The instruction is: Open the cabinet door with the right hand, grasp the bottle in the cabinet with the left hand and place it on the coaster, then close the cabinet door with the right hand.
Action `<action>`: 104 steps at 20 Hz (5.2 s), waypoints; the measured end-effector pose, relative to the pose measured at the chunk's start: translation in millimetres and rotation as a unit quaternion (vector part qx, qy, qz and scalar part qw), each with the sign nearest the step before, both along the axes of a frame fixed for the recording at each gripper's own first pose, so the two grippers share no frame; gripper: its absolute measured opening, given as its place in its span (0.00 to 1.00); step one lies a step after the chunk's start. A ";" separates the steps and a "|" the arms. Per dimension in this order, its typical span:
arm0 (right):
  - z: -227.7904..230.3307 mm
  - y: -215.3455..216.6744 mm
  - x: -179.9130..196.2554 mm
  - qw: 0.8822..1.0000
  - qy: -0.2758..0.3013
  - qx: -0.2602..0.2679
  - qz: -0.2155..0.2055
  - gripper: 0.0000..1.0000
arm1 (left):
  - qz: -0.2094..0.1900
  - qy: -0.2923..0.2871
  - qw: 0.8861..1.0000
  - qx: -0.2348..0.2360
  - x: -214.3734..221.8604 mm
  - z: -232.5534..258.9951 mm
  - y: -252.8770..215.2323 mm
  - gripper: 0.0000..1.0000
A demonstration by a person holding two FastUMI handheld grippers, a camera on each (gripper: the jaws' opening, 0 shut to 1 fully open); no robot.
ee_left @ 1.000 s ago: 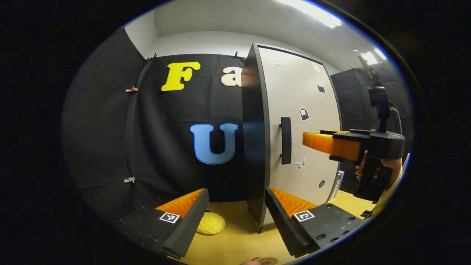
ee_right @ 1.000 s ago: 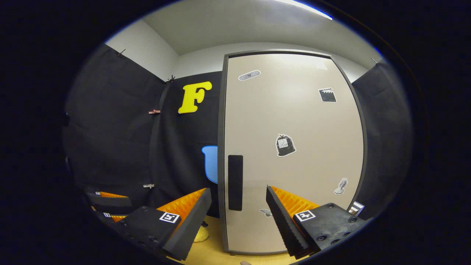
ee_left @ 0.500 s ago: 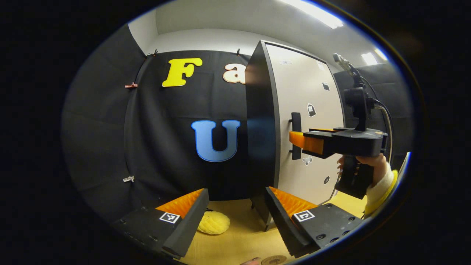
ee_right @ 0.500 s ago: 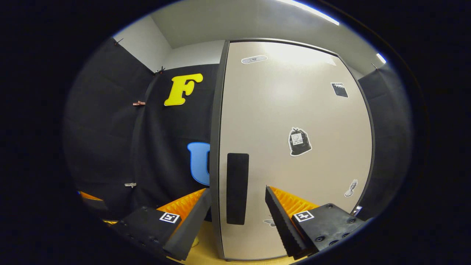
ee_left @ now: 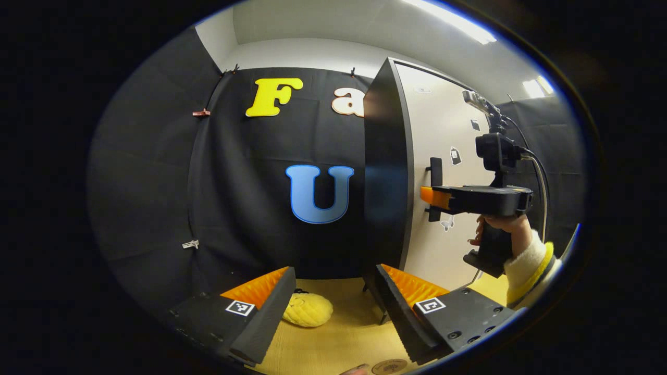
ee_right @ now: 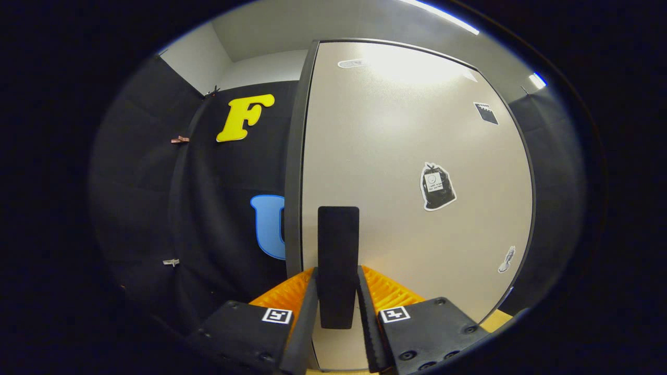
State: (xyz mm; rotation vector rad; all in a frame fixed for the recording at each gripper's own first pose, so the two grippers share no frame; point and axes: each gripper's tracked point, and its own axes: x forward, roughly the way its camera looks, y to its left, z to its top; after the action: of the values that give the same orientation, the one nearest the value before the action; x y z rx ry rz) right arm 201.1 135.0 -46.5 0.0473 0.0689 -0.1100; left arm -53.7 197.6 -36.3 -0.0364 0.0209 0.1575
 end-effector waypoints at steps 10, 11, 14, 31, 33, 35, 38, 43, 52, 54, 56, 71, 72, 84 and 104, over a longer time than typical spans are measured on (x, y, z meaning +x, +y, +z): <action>2.3 1.1 -12.3 0.999 0.021 -0.002 0.024 0.20 | 0.007 -0.007 1.000 0.006 -9.1 2.8 4.2 0.96; 2.7 2.7 -17.2 0.999 0.021 -0.003 0.031 0.20 | 0.007 -0.006 1.000 0.008 -9.7 4.4 4.5 0.96; 5.8 3.2 -36.1 0.999 0.018 0.000 0.043 0.19 | 0.007 -0.009 1.000 0.015 -12.8 9.5 -1.8 0.96; 28.2 -31.4 -158.2 0.996 0.024 0.005 0.081 0.19 | -0.068 -0.029 0.997 0.031 -10.0 23.0 -81.6 0.96; 29.3 -38.6 -172.7 0.997 0.026 0.006 0.077 0.19 | -0.093 -0.029 0.995 0.026 -6.1 21.9 -99.2 0.96; 32.0 -47.6 -186.4 0.997 0.028 0.003 0.072 0.19 | -0.117 -0.030 0.992 0.023 -1.2 20.9 -115.3 0.96; 37.7 -73.8 -219.3 0.998 0.026 0.000 0.064 0.19 | -0.148 -0.026 0.988 0.022 6.2 13.8 -138.3 0.96; 43.1 -109.4 -257.1 0.999 0.019 0.000 0.042 0.19 | -0.203 -0.022 0.979 0.021 21.0 7.0 -183.6 0.96; 45.4 -188.8 -307.9 1.000 0.024 -0.007 -0.016 0.18 | -0.290 -0.038 0.956 0.011 53.1 15.7 -281.6 0.96; 40.9 -204.2 -317.4 0.999 0.034 -0.010 -0.028 0.17 | -0.306 -0.042 0.951 0.001 59.8 18.9 -301.0 0.96; 38.5 -219.1 -325.2 0.999 0.042 -0.001 -0.031 0.17 | -0.316 -0.045 0.948 -0.005 68.8 21.0 -318.7 0.96; 47.2 -321.9 -351.0 0.998 0.040 0.002 -0.057 0.12 | -0.288 -0.061 0.955 0.021 136.3 33.2 -366.7 0.96; 48.9 -325.2 -352.7 0.998 0.038 0.003 -0.059 0.12 | -0.277 -0.068 0.958 0.025 145.9 36.0 -362.6 0.96; 39.7 -331.2 -378.3 0.994 0.075 -0.017 -0.073 0.12 | -0.183 -0.076 0.979 0.056 292.2 47.9 -322.1 0.96; 48.8 -359.5 -409.3 0.974 0.103 -0.032 -0.198 0.17 | -0.181 -0.023 0.982 0.055 440.2 14.5 -309.5 0.74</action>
State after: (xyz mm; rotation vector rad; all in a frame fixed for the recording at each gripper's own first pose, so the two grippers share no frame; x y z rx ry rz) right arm -208.2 -224.5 2.3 -0.0162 0.2630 -0.5174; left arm 386.5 -111.9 -21.8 0.0745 -0.0269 -0.2073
